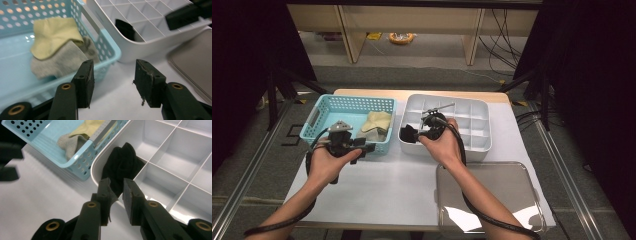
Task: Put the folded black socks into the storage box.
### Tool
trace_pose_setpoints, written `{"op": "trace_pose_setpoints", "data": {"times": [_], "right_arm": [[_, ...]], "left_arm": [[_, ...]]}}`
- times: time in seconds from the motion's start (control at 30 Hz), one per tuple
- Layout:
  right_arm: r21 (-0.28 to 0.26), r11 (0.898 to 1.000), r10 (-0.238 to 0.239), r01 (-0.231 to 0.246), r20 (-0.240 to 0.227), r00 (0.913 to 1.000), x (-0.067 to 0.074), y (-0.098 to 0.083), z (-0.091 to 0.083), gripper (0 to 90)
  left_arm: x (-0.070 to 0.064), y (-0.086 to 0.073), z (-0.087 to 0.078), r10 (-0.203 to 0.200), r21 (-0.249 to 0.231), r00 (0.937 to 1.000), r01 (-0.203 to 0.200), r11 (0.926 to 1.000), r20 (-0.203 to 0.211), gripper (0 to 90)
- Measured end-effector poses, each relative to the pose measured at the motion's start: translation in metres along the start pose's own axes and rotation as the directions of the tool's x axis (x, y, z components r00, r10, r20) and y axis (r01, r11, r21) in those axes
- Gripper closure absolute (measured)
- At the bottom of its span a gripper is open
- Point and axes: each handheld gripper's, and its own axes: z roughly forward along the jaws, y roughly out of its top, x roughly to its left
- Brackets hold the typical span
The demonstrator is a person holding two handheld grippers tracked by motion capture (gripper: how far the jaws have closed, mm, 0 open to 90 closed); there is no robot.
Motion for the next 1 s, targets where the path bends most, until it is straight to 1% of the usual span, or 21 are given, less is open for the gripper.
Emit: {"op": "trace_pose_setpoints", "data": {"times": [0.03,0.07,0.13,0.17,0.2,0.23,0.27,0.37,0.47,0.5,0.53,0.6,0.63,0.7,0.77,0.8,0.83,0.9,0.93,0.97,1.0], "right_arm": [[0.002,1.000,0.015,-0.015,0.002,0.9999,0.002,-0.001,-0.002,73.9],[-0.007,1.000,0.003,-0.003,0.003,1.0000,0.001,-0.003,-0.003,73.1],[-0.010,1.000,0.002,-0.002,0.001,1.0000,0.001,-0.006,-0.005,71.7],[-0.010,1.000,0.016,-0.016,0.001,0.9999,0.002,-0.007,-0.007,71.1],[-0.012,1.000,-0.005,0.005,0.006,1.0000,0.001,-0.009,-0.008,70.8],[-0.005,1.000,0.010,-0.010,-0.005,0.9999,0.001,-0.010,-0.009,70.6],[-0.008,1.000,0.002,-0.002,-0.002,1.0000,0.001,-0.011,-0.010,70.2],[-0.010,1.000,0.009,-0.009,-0.006,0.9999,0.002,-0.014,-0.012,69.3],[-0.017,1.000,-0.008,0.008,0.001,1.0000,0.001,-0.018,-0.013,67.7],[-0.014,1.000,0.004,-0.004,0.002,1.0000,0.002,-0.020,-0.014,67.1],[-0.013,1.000,-0.005,0.006,0.005,1.0000,0.001,-0.022,-0.015,66.7],[-0.015,1.000,0.010,-0.010,0.013,0.9999,0.002,-0.024,-0.016,65.8],[-0.016,1.000,0.001,-0.001,0.007,1.0000,0.001,-0.026,-0.017,65.4],[-0.019,1.000,0.013,-0.013,0.002,0.9999,0.001,-0.028,-0.019,64.1],[-0.023,1.000,0.011,-0.011,0.007,0.9999,-0.001,-0.031,-0.021,63.0],[-0.023,1.000,0.016,-0.016,0.010,0.9998,-0.001,-0.033,-0.022,62.7],[-0.022,1.000,0.019,-0.019,0.008,0.9998,-0.001,-0.035,-0.024,62.3],[-0.027,0.999,0.032,-0.032,0.005,0.9995,-0.002,-0.039,-0.027,61.9],[-0.026,0.999,0.025,-0.025,0.006,0.9997,-0.004,-0.041,-0.029,61.7],[-0.015,0.996,0.084,-0.084,-0.016,0.9964,0.001,-0.044,-0.031,61.5],[-0.039,0.999,0.025,-0.025,0.002,0.9997,-0.006,-0.045,-0.031,61.3]], "left_arm": [[0.004,0.004,0.003,0.002,0.007,1.0000,-0.002,1.0000,-0.010,48.6],[0.008,0.008,0.007,-0.004,0.015,0.9999,0.004,0.9999,-0.011,47.9],[0.015,0.015,0.013,-0.021,0.032,0.9996,0.022,0.9992,-0.021,46.7],[0.018,0.017,0.016,-0.028,0.033,0.9992,0.029,0.9990,-0.029,46.5],[0.021,0.020,0.019,-0.024,0.040,0.9990,0.026,0.9989,-0.038,46.3],[0.024,0.023,0.022,-0.032,0.041,0.9986,0.034,0.9986,-0.042,46.1],[0.026,0.025,0.024,-0.041,0.050,0.9982,0.043,0.9978,-0.044,45.6],[0.031,0.030,0.032,-0.048,0.078,0.9970,0.053,0.9955,-0.060,43.5],[0.038,0.033,0.040,-0.056,0.105,0.9956,0.064,0.9924,-0.074,41.5],[0.039,0.033,0.043,-0.068,0.098,0.9943,0.076,0.9923,-0.083,40.7],[0.040,0.033,0.044,-0.071,0.111,0.9935,0.081,0.9906,-0.089,39.7],[0.042,0.034,0.048,-0.083,0.115,0.9912,0.095,0.9889,-0.104,38.7],[0.043,0.035,0.050,-0.082,0.130,0.9907,0.096,0.9868,-0.109,37.7],[0.044,0.036,0.052,-0.090,0.141,0.9896,0.106,0.9844,-0.112,36.4],[0.044,0.037,0.054,-0.108,0.164,0.9865,0.127,0.9783,-0.124,33.7],[0.045,0.037,0.056,-0.106,0.177,0.9864,0.128,0.9759,-0.126,32.9],[0.046,0.037,0.055,-0.096,0.216,0.9877,0.121,0.9687,-0.123,31.9],[0.048,0.038,0.057,-0.092,0.233,0.9868,0.121,0.9649,-0.133,31.5],[0.049,0.038,0.059,-0.090,0.233,0.9854,0.122,0.9649,-0.145,30.9],[0.050,0.038,0.060,-0.085,0.242,0.9858,0.118,0.9630,-0.145,29.7],[0.050,0.038,0.061,-0.088,0.252,0.9852,0.124,0.9598,-0.147,29.0]]}}
